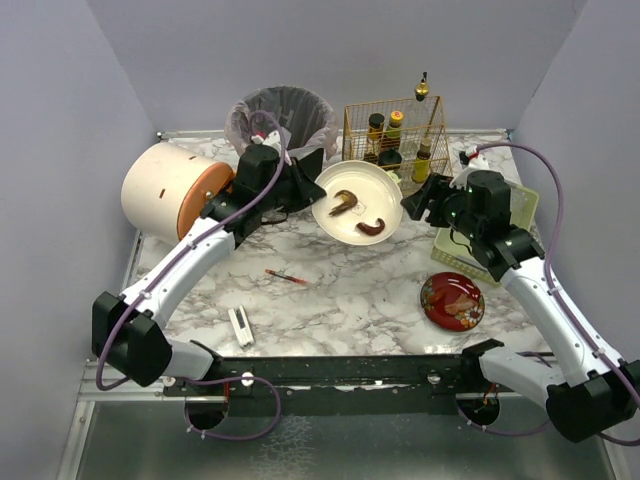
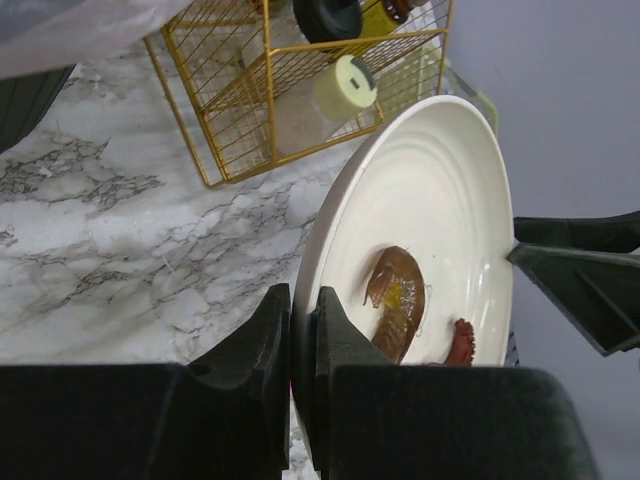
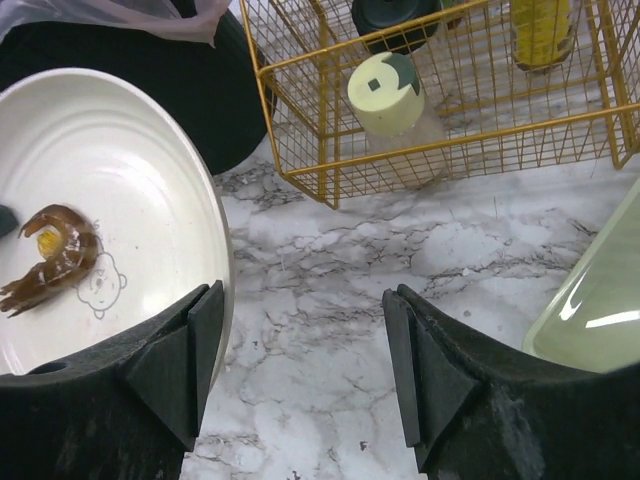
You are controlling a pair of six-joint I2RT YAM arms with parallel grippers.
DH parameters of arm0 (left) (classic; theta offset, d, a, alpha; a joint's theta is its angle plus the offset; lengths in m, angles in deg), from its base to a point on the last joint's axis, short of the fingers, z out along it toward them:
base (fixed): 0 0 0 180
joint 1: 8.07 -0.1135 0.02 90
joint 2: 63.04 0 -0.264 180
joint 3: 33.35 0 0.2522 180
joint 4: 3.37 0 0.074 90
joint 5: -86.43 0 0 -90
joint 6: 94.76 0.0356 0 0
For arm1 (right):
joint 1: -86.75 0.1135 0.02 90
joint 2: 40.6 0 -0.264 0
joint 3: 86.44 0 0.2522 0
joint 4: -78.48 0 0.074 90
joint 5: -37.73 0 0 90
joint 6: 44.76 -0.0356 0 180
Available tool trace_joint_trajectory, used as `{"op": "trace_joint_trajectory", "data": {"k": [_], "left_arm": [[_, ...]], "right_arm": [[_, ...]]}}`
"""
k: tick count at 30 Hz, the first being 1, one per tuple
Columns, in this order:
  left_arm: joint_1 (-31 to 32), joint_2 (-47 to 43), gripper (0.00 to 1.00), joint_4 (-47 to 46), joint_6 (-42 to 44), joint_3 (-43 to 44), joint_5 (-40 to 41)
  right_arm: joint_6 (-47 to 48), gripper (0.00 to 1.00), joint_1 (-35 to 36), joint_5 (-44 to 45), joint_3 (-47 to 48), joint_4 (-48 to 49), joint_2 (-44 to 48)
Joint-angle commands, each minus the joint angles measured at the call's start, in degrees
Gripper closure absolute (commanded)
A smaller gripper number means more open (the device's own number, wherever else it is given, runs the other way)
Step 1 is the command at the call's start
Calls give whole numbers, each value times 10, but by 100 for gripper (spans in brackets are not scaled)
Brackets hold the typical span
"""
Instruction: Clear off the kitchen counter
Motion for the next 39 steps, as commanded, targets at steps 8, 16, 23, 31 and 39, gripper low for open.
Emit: {"op": "trace_joint_trajectory", "data": {"k": [8, 16, 23, 31, 39], "left_arm": [[-38, 54, 100, 164, 21, 260, 33], [-71, 102, 100, 161, 22, 303, -6], [-72, 95, 100, 141, 19, 267, -23], [-80, 96, 100, 149, 17, 288, -21], [-125, 129, 100, 157, 21, 351, -37]], "right_arm": [[12, 31, -5, 70, -11, -56, 5], [14, 30, -4, 72, 1, -65, 27], [7, 30, -5, 64, 18, -65, 43], [6, 30, -5, 62, 26, -71, 45], [7, 30, -5, 49, 12, -71, 40]]}}
